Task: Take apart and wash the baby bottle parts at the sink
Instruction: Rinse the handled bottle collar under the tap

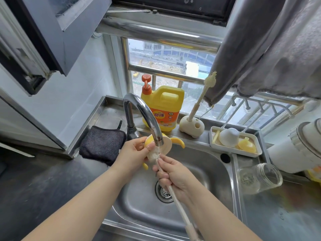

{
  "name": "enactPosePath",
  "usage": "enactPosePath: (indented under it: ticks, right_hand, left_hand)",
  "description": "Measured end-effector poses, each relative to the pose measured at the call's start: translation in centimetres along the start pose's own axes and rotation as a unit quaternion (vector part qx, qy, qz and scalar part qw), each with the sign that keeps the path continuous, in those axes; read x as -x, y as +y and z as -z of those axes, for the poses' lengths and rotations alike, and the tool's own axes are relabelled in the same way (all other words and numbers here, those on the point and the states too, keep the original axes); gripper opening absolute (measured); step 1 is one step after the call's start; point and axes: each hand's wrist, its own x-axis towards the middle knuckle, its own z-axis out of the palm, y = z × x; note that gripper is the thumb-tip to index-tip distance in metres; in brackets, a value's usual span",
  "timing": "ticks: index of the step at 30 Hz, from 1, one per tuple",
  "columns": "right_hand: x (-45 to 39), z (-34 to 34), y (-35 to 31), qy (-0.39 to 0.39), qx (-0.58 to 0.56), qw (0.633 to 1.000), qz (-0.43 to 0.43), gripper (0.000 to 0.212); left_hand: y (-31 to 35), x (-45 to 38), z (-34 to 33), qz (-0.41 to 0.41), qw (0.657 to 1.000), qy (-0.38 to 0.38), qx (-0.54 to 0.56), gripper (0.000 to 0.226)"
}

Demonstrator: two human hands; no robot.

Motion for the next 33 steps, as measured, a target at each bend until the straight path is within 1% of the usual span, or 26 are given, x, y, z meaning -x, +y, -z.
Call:
enactPosePath:
  ticks: [1,2,3,4,5,6,7,8,9,10,12,14,15,16,18,19,20,21,22,24,27,28,29,30,31,33]
  right_hand:
    - [0.0,0.2,0.0,0.018,0.108,0.994,0.028,0.022]
    - [0.1,0.5,-0.1,0.049,0.275,0.958,0.07,0.026]
    - [0.1,0.9,-0.4,0.092,0.46,0.875,0.119,0.032]
    - [0.0,1.6,-0.8,0.123,0.617,0.759,0.167,0.041]
    - [0.2,1.9,-1.1,0.144,0.726,0.645,0.192,0.052]
    - [0.4,1.9,-1.2,0.16,0.781,0.567,0.206,0.064]
    - [0.4,1.9,-1.2,0.167,0.802,0.53,0.221,0.073]
    - [0.3,1.9,-0.9,0.168,0.804,0.523,0.227,0.075]
    - [0.2,1.8,-0.6,0.165,0.793,0.541,0.226,0.072]
    - [0.1,1.7,-0.2,0.162,0.762,0.587,0.223,0.065]
    - [-0.1,1.2,0.5,0.137,0.653,0.717,0.202,0.048]
    - [-0.3,0.8,0.7,0.083,0.468,0.869,0.136,0.034]
    - [-0.4,0.7,0.6,0.051,0.349,0.931,0.096,0.029]
    - [-0.5,0.6,0.4,0.022,0.231,0.971,0.061,0.027]
    - [-0.4,0.4,0.0,-0.017,0.064,0.998,0.013,0.023]
    - [-0.5,0.5,0.0,-0.025,0.055,0.998,0.007,0.023]
    - [-0.5,0.6,0.2,-0.02,0.097,0.995,0.015,0.024]
    - [-0.4,0.7,0.4,-0.003,0.194,0.98,0.033,0.026]
    - [-0.4,0.9,0.5,0.022,0.321,0.945,0.053,0.029]
    - [-0.4,1.3,0.1,0.085,0.552,0.822,0.109,0.037]
    - [0.0,1.6,-0.8,0.143,0.749,0.627,0.16,0.052]
    - [0.1,1.8,-0.8,0.154,0.783,0.578,0.17,0.059]
    - [0.2,1.9,-0.7,0.157,0.801,0.55,0.174,0.064]
    - [0.4,1.8,-0.5,0.156,0.805,0.547,0.169,0.066]
    - [0.4,1.8,-0.2,0.151,0.786,0.576,0.164,0.064]
    - [0.3,1.5,0.5,0.128,0.699,0.688,0.148,0.051]
  left_hand:
    - [0.0,0.0,0.2,0.005,1.0,0.005,-0.007,0.016]
    - [0.0,0.0,0.5,0.009,1.0,0.011,-0.015,0.015]
    - [-0.1,-0.1,0.8,0.011,0.999,0.015,-0.025,0.015]
    - [-0.1,-0.2,0.9,0.011,0.999,0.017,-0.035,0.015]
    - [-0.1,-0.3,0.9,0.009,0.999,0.014,-0.043,0.016]
    - [0.0,-0.4,0.9,0.005,0.999,0.009,-0.049,0.017]
    - [-0.1,-0.5,0.8,-0.005,0.998,0.003,-0.058,0.018]
    - [-0.1,-0.6,0.8,-0.017,0.997,-0.006,-0.071,0.02]
    - [-0.3,-0.7,0.7,-0.028,0.996,-0.015,-0.087,0.021]
    - [-0.4,-0.7,0.7,-0.036,0.994,-0.023,-0.103,0.023]
    - [-0.8,-0.5,0.7,-0.041,0.989,-0.025,-0.138,0.028]
    - [-1.0,-0.4,0.8,-0.043,0.988,-0.016,-0.149,0.023]
    - [-1.1,-0.3,0.8,-0.04,0.99,-0.012,-0.138,0.017]
    - [-1.0,-0.3,0.7,-0.031,0.993,-0.008,-0.113,0.013]
    - [-0.8,-0.3,0.7,-0.006,0.998,-0.001,-0.067,0.012]
    - [-0.9,-0.3,0.8,0.005,0.998,0.001,-0.059,0.012]
    - [-0.8,-0.3,0.8,0.014,0.998,0.0,-0.057,0.012]
    - [-0.9,-0.3,0.9,0.019,0.998,0.001,-0.058,0.012]
    - [-1.1,-0.4,0.9,0.025,0.998,0.008,-0.059,0.014]
    - [-1.5,-0.4,0.9,0.037,0.997,0.03,-0.06,0.017]
    - [-1.5,-0.6,0.4,0.064,0.996,0.024,-0.059,0.018]
    - [-1.5,-0.7,0.3,0.072,0.995,0.021,-0.061,0.019]
    - [-1.7,-0.9,0.4,0.077,0.994,0.02,-0.068,0.021]
    - [-1.7,-1.0,0.5,0.083,0.993,0.02,-0.077,0.023]
    - [-1.8,-1.1,0.5,0.089,0.992,0.021,-0.083,0.024]
    - [-2.1,-1.0,0.4,0.098,0.992,0.022,-0.077,0.015]
